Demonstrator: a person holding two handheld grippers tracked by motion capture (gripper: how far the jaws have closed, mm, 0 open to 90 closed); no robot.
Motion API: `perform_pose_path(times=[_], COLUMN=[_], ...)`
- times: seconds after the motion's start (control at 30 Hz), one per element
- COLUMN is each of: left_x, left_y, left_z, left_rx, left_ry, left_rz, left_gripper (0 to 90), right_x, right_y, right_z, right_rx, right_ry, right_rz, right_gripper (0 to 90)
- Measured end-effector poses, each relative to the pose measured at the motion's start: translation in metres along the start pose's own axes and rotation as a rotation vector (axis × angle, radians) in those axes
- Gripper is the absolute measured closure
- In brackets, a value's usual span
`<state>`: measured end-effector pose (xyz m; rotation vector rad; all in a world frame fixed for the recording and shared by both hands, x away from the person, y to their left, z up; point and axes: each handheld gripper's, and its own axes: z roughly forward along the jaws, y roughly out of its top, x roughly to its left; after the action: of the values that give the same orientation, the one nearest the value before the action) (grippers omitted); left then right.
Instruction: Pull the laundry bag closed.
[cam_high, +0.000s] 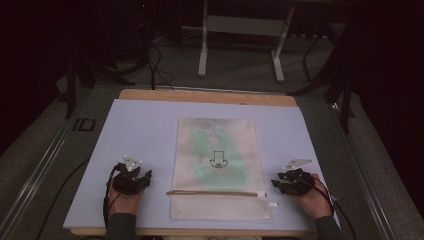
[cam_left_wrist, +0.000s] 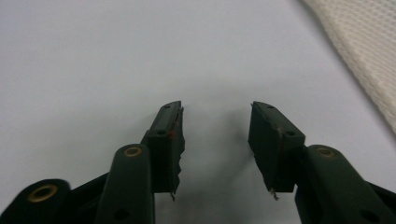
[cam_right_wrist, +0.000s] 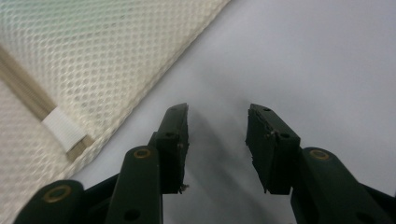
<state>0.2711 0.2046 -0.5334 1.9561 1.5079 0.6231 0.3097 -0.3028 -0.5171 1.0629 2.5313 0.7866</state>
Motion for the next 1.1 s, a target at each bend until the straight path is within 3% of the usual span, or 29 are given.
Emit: perform_pose_path(times=[0.27, 0.6, 1.1], left_x=[-0.004, -0.004, -0.003], left_y=[0.001, 0.001, 0.001], left_z=[-0.004, -0.005, -0.009], left_rx=[-0.033, -0.058, -0.078], left_ry=[-0.024, -0.076, -0.110], left_rz=[0.058, 0.056, 0.070], left_gripper=[56.8, 58.9, 61.0], right_x=[0.006, 0.018, 0.036], right_y=[0.012, 0.024, 0.035], right_z=[-0.006, -0.005, 0.002], right_rx=[0.047, 0.080, 0.122], right_ry=[0.036, 0.067, 0.102], right_rz=[-0.081, -0.146, -0.230], right_gripper=[58.8, 57.3, 56.3])
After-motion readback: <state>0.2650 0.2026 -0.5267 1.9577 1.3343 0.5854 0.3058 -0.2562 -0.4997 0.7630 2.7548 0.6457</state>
